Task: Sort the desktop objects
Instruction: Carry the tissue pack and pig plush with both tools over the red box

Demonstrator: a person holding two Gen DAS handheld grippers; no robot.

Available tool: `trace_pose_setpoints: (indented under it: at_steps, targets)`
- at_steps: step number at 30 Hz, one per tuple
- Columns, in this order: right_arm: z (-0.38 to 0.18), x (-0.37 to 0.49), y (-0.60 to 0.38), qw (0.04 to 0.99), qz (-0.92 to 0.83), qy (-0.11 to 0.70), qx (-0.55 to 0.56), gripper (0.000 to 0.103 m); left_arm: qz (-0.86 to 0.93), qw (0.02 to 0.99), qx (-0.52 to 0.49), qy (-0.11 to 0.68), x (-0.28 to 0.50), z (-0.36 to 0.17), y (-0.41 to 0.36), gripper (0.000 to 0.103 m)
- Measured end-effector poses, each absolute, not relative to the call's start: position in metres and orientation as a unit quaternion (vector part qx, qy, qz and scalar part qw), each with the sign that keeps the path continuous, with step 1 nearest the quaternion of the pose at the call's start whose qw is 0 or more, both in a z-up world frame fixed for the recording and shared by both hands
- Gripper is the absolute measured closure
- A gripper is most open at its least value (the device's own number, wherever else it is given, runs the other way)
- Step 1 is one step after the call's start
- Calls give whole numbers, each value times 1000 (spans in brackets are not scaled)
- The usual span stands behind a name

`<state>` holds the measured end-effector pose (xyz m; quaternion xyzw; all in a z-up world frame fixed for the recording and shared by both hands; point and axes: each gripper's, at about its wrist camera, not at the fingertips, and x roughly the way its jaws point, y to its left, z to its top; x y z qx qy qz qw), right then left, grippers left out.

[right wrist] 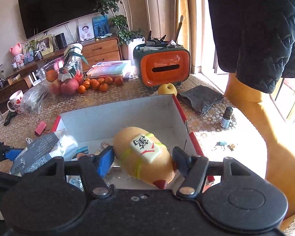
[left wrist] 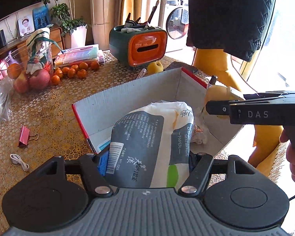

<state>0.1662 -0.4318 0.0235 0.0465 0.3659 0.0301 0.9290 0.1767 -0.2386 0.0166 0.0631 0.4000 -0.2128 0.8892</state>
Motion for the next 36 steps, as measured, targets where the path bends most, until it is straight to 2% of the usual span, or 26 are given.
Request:
trace_pose_setpoints:
  at_steps: [15,28,36]
  targets:
    - [-12,219,-431,918,22,392,52,38,-198,877,87,430,217,-23,-258,34]
    - [-34,232,-424,905,21,422,45,38,-215,868,112,434,220,-40,-267,34]
    - [-42,233,-423,900,15,433,45,34,-221,863,130,435,219,-44,-273,32]
